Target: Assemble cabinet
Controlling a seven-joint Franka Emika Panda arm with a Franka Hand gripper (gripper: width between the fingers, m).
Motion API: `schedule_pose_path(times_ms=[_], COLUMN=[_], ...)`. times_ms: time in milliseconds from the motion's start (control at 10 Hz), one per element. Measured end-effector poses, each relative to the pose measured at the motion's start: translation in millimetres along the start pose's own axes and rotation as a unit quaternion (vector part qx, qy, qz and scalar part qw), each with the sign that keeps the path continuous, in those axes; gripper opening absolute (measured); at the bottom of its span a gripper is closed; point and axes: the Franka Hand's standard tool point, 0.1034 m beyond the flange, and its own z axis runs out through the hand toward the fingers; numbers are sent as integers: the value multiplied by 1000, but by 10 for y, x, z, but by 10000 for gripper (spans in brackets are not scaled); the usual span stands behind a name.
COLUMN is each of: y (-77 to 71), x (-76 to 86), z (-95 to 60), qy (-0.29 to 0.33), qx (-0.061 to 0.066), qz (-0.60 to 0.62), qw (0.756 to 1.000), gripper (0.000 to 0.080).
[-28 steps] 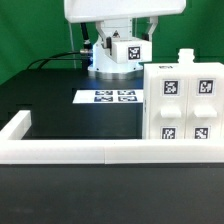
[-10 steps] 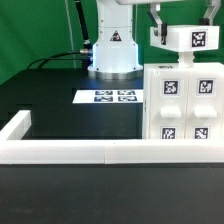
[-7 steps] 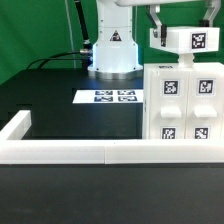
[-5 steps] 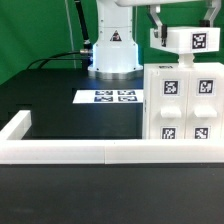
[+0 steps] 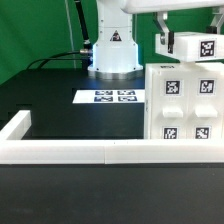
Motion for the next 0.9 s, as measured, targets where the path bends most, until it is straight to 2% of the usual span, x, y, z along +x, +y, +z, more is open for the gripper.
schedule_pose_path(times_ms=[500, 900], y=[5, 12], x=[23, 31], z=[23, 18], qy=[35, 40], qx=[-6, -7], qz=[-1, 0], qw=[999, 999], gripper=[560, 560])
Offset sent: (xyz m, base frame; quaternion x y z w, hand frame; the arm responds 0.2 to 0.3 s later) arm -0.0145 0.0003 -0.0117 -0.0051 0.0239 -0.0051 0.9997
